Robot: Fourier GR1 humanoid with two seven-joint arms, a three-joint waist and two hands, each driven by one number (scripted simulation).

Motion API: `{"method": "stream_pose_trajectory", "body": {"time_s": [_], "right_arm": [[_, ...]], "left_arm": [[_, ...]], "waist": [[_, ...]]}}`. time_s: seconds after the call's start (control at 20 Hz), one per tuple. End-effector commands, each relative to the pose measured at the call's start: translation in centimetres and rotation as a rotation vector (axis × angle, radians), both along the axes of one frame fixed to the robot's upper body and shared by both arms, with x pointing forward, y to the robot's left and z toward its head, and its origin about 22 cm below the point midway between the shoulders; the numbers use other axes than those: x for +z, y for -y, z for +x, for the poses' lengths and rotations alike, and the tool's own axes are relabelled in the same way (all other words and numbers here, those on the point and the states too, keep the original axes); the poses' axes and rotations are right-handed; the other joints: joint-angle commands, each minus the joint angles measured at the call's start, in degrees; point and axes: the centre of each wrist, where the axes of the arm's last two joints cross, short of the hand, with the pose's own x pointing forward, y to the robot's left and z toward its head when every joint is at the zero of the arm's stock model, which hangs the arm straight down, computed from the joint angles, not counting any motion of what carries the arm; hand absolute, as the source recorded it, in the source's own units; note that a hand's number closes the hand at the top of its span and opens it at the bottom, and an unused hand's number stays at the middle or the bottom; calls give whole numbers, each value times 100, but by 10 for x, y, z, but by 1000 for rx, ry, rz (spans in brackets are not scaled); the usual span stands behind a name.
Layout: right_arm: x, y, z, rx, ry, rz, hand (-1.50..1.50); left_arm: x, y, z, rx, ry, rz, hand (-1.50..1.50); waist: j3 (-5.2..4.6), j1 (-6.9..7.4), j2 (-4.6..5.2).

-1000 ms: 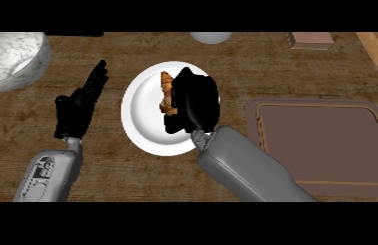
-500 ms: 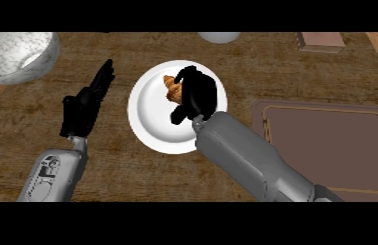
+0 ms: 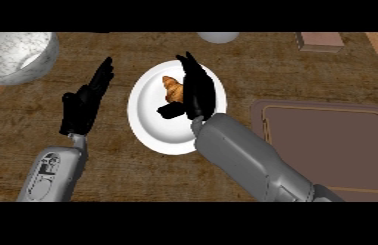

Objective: Pick the croissant from the tray and place it in the plate

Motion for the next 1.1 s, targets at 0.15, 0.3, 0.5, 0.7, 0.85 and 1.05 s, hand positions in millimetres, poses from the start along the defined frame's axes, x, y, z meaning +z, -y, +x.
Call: {"method": "stream_pose_trajectory", "body": {"time_s": [0.15, 0.3, 0.5, 0.7, 0.85, 1.05], "right_arm": [[18, 10, 5, -144, 121, 282, -150], [-8, 41, -8, -213, 162, 298, -150], [2, 77, -25, -226, 164, 341, -150], [1, 129, -60, -222, 157, 345, -150], [4, 173, -61, -211, 161, 334, -150], [-6, 184, -82, -205, 132, 311, -150]], "left_arm": [[-3, -8, -7, 64, -28, -7, 0], [0, -21, -16, 68, -9, 1, 0], [-8, -17, -10, 86, -14, -3, 0], [-7, -24, -20, 92, -29, 1, 0], [-12, -9, -16, 86, -26, -7, 0], [-9, -22, -23, 74, -19, -14, 0]], "waist": [[0, -326, -95], [0, -430, -118], [-6, -553, -133], [-4, -539, -140], [-2, -463, -100], [-5, -418, -101]]}}
